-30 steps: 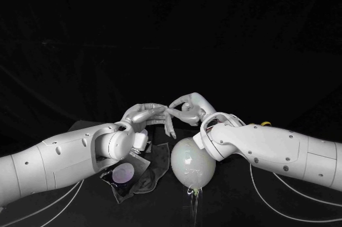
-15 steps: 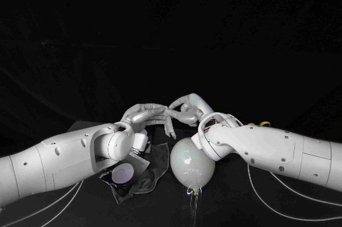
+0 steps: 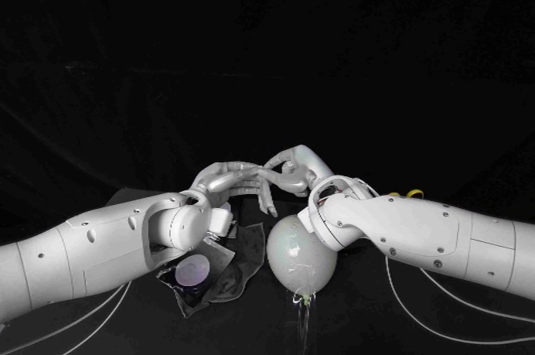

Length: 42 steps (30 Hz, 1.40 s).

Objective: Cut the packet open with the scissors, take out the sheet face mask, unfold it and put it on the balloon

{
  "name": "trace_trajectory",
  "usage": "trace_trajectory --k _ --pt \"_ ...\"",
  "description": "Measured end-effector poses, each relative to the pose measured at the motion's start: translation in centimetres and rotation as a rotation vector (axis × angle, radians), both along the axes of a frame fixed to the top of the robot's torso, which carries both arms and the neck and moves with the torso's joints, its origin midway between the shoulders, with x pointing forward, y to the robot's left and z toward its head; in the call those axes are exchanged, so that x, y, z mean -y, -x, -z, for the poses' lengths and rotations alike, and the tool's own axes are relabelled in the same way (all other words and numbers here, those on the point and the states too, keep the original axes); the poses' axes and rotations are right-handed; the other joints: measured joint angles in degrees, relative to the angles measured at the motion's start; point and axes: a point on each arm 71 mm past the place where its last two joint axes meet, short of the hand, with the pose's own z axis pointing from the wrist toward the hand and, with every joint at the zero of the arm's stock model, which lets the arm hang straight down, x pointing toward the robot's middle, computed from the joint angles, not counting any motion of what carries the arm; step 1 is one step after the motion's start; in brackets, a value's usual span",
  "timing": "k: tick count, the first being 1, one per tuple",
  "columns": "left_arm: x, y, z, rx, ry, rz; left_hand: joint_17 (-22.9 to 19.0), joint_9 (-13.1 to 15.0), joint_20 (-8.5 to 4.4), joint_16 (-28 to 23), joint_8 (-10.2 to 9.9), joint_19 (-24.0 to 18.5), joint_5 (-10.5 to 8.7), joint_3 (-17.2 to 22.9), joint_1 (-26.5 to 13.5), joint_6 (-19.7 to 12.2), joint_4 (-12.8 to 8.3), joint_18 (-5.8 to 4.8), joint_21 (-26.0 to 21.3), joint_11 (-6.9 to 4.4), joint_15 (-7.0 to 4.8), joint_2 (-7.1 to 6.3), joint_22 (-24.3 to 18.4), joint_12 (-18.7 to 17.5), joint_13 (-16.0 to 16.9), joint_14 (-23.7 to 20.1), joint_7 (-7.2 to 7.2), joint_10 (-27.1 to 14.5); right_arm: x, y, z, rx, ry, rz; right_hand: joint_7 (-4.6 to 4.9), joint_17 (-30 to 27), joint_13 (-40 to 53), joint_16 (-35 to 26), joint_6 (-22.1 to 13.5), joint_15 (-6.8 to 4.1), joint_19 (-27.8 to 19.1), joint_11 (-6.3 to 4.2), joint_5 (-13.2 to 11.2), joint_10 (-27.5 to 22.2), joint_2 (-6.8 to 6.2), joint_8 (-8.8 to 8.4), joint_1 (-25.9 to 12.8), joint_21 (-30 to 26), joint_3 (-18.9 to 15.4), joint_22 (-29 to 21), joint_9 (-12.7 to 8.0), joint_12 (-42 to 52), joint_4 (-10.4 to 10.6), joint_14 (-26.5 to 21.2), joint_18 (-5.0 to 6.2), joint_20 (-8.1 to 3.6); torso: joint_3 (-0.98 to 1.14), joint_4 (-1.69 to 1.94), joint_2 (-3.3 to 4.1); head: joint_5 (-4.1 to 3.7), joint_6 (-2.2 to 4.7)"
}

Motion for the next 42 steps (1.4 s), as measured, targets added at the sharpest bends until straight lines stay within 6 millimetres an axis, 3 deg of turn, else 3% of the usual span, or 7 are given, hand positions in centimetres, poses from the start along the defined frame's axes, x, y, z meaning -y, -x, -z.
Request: trace_trajectory --k 5,9,22,24,35,40,42 --pt "0.0 0.0 0.0 0.0 -0.002 0.001 0.0 0.0 0.0 -0.2 0.0 0.0 -0.04 0.0 0.0 0.2 0.0 -0.01 0.2 0.0 0.0 0.0 0.0 -0.2 0.0 0.0 0.18 0.0 0.1 0.0 0.0 0.003 -0.002 0.004 -1.12 0.0 0.1 0.2 1.5 -1.02 0.6 -0.94 0.0 0.9 3.06 1.24 3.1 1.3 2.4 0.0 0.5 1.0 -1.8 0.0 -0.83 -0.65 0.03 -0.04 0.0 0.04 0.03" --pt "0.0 0.0 0.0 0.0 -0.003 0.002 -0.1 0.0 0.0 -0.2 0.0 0.0 -0.05 0.0 -0.1 0.4 0.0 -0.02 0.2 -0.13 0.0 -0.08 0.2 -0.2 0.0 0.0 -0.01 0.1 0.1 0.0 0.0 0.005 -0.003 0.005 -1.37 0.0 0.3 0.2 1.8 -1.22 1.1 -1.42 0.0 1.4 3.47 1.94 5.1 2.0 4.1 0.0 0.9 1.8 -3.4 0.0 -0.84 -1.12 0.03 -0.04 0.01 0.08 0.01" --pt "0.0 0.0 0.0 -0.002 -0.005 0.002 -0.1 0.0 0.01 -0.4 -0.1 0.0 -0.16 0.0 -0.1 0.4 0.0 -0.03 0.6 -0.01 0.04 -0.15 0.3 -0.5 0.0 0.4 -0.02 0.4 0.1 0.0 0.0 0.012 -0.006 0.01 -1.7 0.0 -0.1 0.2 2.1 -1.61 2.4 -0.73 -0.3 2.7 4.2 4.38 6.6 4.6 8.3 0.0 2.2 4.2 -6.6 0.0 -0.88 -1.75 0.03 -0.03 0.02 -0.07 -0.09" --pt "0.0 0.0 0.0 -0.002 -0.006 0.002 -0.1 0.0 0.0 -0.4 -0.1 0.0 -0.17 0.0 -0.1 0.4 0.0 -0.03 0.6 -0.01 0.04 -0.15 0.3 -0.5 0.0 0.4 -0.02 0.4 0.2 0.0 0.0 0.014 -0.008 0.014 -1.86 0.0 -0.1 0.2 2.2 -1.6 2.6 -0.91 -0.4 3.1 4.19 4.87 6.6 5.0 9.0 0.0 2.2 4.7 -6.8 0.0 -1.69 -1.76 0.03 -0.02 0.02 -0.09 -0.12" --pt "-0.3 -0.1 0.1 -0.004 -0.009 -0.004 -0.1 0.0 0.01 -0.4 -0.3 0.0 0.01 0.0 -0.1 0.4 0.0 -0.04 0.6 -0.01 0.04 -0.15 0.3 -0.5 0.0 0.4 -0.02 0.4 1.1 -0.1 0.0 0.021 -0.023 0.044 -2.09 0.0 0.0 0.0 2.5 -2.04 3.1 -1.85 -0.4 4.1 3.21 6.31 4.5 5.4 11.1 0.0 2.5 4.6 -7.4 0.0 -1.72 -2.02 0.03 -0.01 0.02 0.04 -0.16" --pt "-0.3 -0.1 0.1 -0.004 -0.01 -0.005 -0.1 0.0 0.01 -0.4 -0.3 0.0 0.01 0.0 -0.1 0.4 0.0 -0.05 0.6 -0.01 0.04 -0.15 0.3 -0.5 0.0 0.4 -0.02 0.4 1.1 -0.1 0.1 0.01 -0.022 0.037 -0.34 0.0 0.0 0.2 -2.0 -1.53 1.1 -0.66 0.1 2.5 1.58 4.51 -1.8 1.6 8.5 0.0 4.1 1.2 -4.4 0.0 -1.73 -1.52 0.04 -0.05 0.02 0.14 -0.16" --pt "-0.3 -0.1 0.1 -0.004 -0.011 -0.005 -0.1 0.0 0.01 -0.4 -0.3 0.0 0.01 0.0 -0.2 0.4 0.0 -0.05 0.6 -0.01 0.04 -0.15 0.3 -0.5 0.0 0.4 -0.02 0.4 1.0 -0.1 0.1 0.001 -0.018 0.029 0.65 0.0 0.0 0.2 -3.6 -0.54 0.3 0.27 0.1 1.5 -1.04 2.68 -4.5 0.3 6.1 0.0 3.1 0.3 -2.2 0.0 -1.73 -0.78 0.03 -0.06 0.02 0.15 -0.16"
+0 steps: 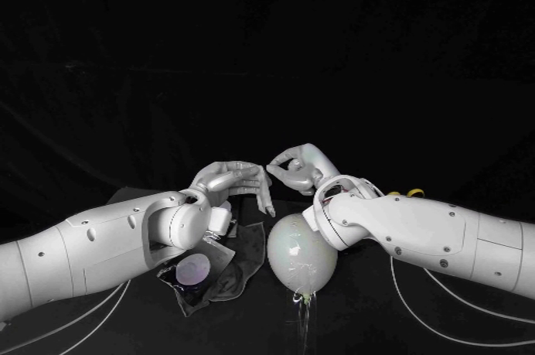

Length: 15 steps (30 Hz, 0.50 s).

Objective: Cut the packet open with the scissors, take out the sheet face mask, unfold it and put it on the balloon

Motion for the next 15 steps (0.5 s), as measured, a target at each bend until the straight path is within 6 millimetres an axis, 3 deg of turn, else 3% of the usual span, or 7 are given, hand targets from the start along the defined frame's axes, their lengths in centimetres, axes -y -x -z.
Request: trace_trajectory --k 2,7,15 --pt "0.01 0.0 0.0 0.0 0.0 0.0 0.0 0.0 0.0 0.0 0.0 0.0 0.0 0.0 0.0 0.0 0.0 0.0 0.0 0.0 0.0 -0.02 0.0 0.0 0.0 0.0 0.0 0.0 -0.08 0.0 0.06 -0.008 0.004 -0.008 0.46 0.0 0.0 0.0 -1.1 0.41 -0.5 0.54 0.0 -0.5 -1.05 -1.21 -1.1 -0.7 -1.7 0.0 -0.5 -0.4 0.8 0.0 0.0 0.47 0.0 0.0 -0.01 -0.02 0.02" --pt "0.01 0.0 0.0 0.0 -0.001 0.0 0.0 0.0 0.0 0.0 -0.2 0.0 0.0 0.0 -0.1 0.0 0.0 0.0 0.0 0.0 0.01 -0.15 0.0 0.0 0.0 0.0 0.0 0.0 -0.25 -0.03 0.23 -0.027 0.017 -0.028 0.98 0.0 0.0 0.0 -2.0 0.67 -0.8 0.93 0.0 -0.9 -1.38 -2.51 -1.4 -1.0 -3.1 0.0 -1.1 -0.4 1.6 -0.1 0.0 0.77 0.0 0.01 -0.01 -0.1 0.05" --pt "0.07 0.01 0.01 -0.001 -0.001 0.002 0.0 0.0 -0.02 -0.2 -0.3 0.0 -0.01 0.0 -0.2 0.0 0.0 -0.01 0.0 0.0 0.01 -0.15 0.0 0.0 0.0 0.0 0.0 0.0 -0.67 -0.06 0.39 -0.045 0.029 -0.05 0.98 0.0 0.0 0.0 -2.0 0.81 -1.0 0.96 0.0 -1.0 -1.4 -2.8 -1.4 -1.2 -3.9 0.0 -1.2 -0.4 1.9 0.0 0.0 0.97 -0.03 0.01 0.0 -0.18 0.04"
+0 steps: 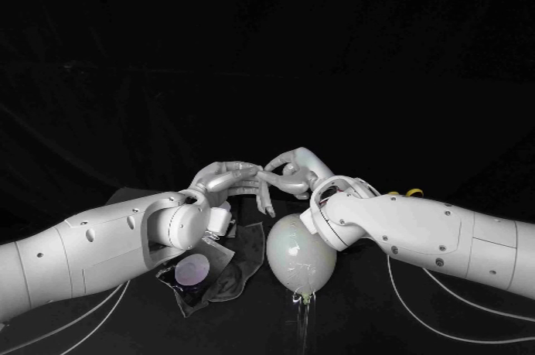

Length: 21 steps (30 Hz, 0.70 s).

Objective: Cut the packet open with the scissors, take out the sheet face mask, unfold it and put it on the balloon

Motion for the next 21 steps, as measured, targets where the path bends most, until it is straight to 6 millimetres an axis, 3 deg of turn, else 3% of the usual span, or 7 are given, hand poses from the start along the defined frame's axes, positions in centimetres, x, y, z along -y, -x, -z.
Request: trace_trajectory --k 3,12,18,21 --pt "0.04 0.01 0.0 0.0 0.0 0.001 0.0 0.0 -0.19 -0.1 0.0 -0.2 0.0 0.0 -0.1 0.0 0.0 0.0 0.0 0.0 0.0 -0.07 0.1 0.0 0.0 0.0 0.0 0.0 -0.23 0.03 0.03 -0.004 0.003 -0.008 0.0 0.0 0.0 0.0 0.0 0.0 0.0 0.0 0.0 0.0 -0.28 0.0 0.3 0.0 0.0 0.0 0.0 0.0 0.0 0.0 0.0 0.0 -0.01 0.0 0.01 -0.01 -0.03" --pt "0.09 0.03 0.0 -0.001 -0.001 0.003 0.0 0.4 -0.19 -0.1 -0.1 -0.2 -0.05 0.0 -0.1 0.1 0.0 0.0 0.3 0.0 0.01 -0.09 0.1 -0.3 0.0 0.0 -0.11 0.0 -0.51 -0.02 0.07 -0.008 0.005 -0.014 -0.34 0.0 0.0 -0.1 1.7 0.0 0.2 -0.09 0.0 -0.1 0.92 -0.01 1.8 0.5 -0.3 0.0 0.0 0.6 0.0 0.0 0.0 0.22 -0.01 0.04 0.01 -0.05 -0.05" --pt "0.16 0.09 -0.01 0.0 -0.002 0.006 0.0 0.4 -0.19 -0.1 0.1 -0.2 -0.05 0.2 -0.4 0.4 -0.2 -0.01 0.3 0.0 0.01 -0.37 0.1 -0.2 0.0 0.0 -0.01 0.0 -0.48 -0.12 0.07 -0.007 0.001 -0.01 -1.45 0.0 0.0 0.0 4.6 -0.03 0.8 -1.04 0.0 0.9 3.63 0.86 4.6 2.1 0.3 0.0 0.3 1.7 -0.6 0.0 -0.01 0.03 -0.02 0.04 0.01 -0.03 -0.05" --pt "0.2 0.12 -0.02 0.0 -0.003 0.008 0.0 0.4 -0.18 -0.1 0.1 -0.2 -0.06 0.2 -0.4 0.4 -0.2 -0.01 0.3 0.0 0.01 -0.37 0.1 -0.2 0.1 0.0 0.0 0.0 -0.43 -0.16 0.06 -0.005 -0.002 -0.006 -2.24 0.0 0.0 0.0 6.0 -0.7 1.3 -1.74 0.0 1.6 4.92 1.62 5.8 2.9 1.2 0.0 0.6 2.3 -1.1 0.1 -0.01 -0.42 -0.02 0.04 0.01 -0.02 -0.03"
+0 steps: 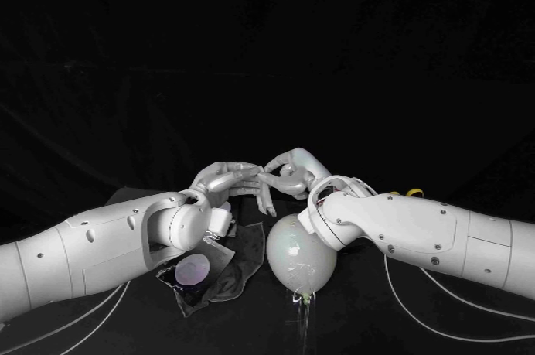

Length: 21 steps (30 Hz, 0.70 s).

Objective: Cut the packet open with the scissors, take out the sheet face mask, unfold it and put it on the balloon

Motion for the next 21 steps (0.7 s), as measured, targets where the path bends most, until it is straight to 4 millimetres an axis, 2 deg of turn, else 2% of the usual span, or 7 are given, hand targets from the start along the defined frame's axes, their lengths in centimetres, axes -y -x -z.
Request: trace_trajectory --k 5,12,21 --pt "-0.03 0.01 0.02 -0.001 -0.003 0.001 0.0 0.0 0.0 0.0 0.0 0.0 -0.07 0.0 0.0 0.0 0.0 0.0 0.0 0.0 0.02 0.0 0.0 0.0 0.0 0.0 0.0 0.0 0.02 -0.02 -0.08 0.007 -0.006 0.006 -1.18 0.0 0.1 0.0 1.2 -0.8 0.6 -0.72 0.0 0.7 1.23 1.16 2.3 1.1 1.4 0.0 0.9 0.7 -1.4 -0.1 0.0 -0.63 0.01 -0.02 -0.02 0.05 0.0" --pt "0.02 0.04 0.02 -0.001 -0.006 0.003 0.0 0.0 0.0 0.0 0.0 0.0 -0.12 0.0 0.0 0.0 0.0 0.0 0.0 -0.12 -0.16 0.0 0.1 0.0 -0.1 0.2 0.0 0.1 0.02 -0.02 -0.15 0.015 -0.013 0.012 -1.16 0.0 0.2 0.0 1.4 -1.27 1.3 -1.24 -0.4 1.2 1.64 2.05 3.9 2.3 3.5 0.0 1.3 1.3 -3.4 0.0 0.0 -1.33 0.02 -0.04 -0.02 0.07 -0.03" --pt "0.01 0.03 0.01 -0.001 -0.008 0.004 0.0 0.0 0.0 0.0 0.0 0.0 0.06 0.0 -0.1 0.0 0.0 -0.01 0.0 -0.22 -0.16 -0.08 0.1 -0.1 0.0 0.2 0.0 0.2 0.06 0.0 -0.18 0.023 -0.017 0.017 -1.26 0.0 0.0 -0.1 1.5 -1.42 1.5 -1.32 -0.6 1.3 2.1 2.9 4.3 3.2 4.1 0.0 1.7 2.4 -3.6 -0.1 -0.01 -1.54 0.05 -0.04 -0.03 0.1 -0.1"
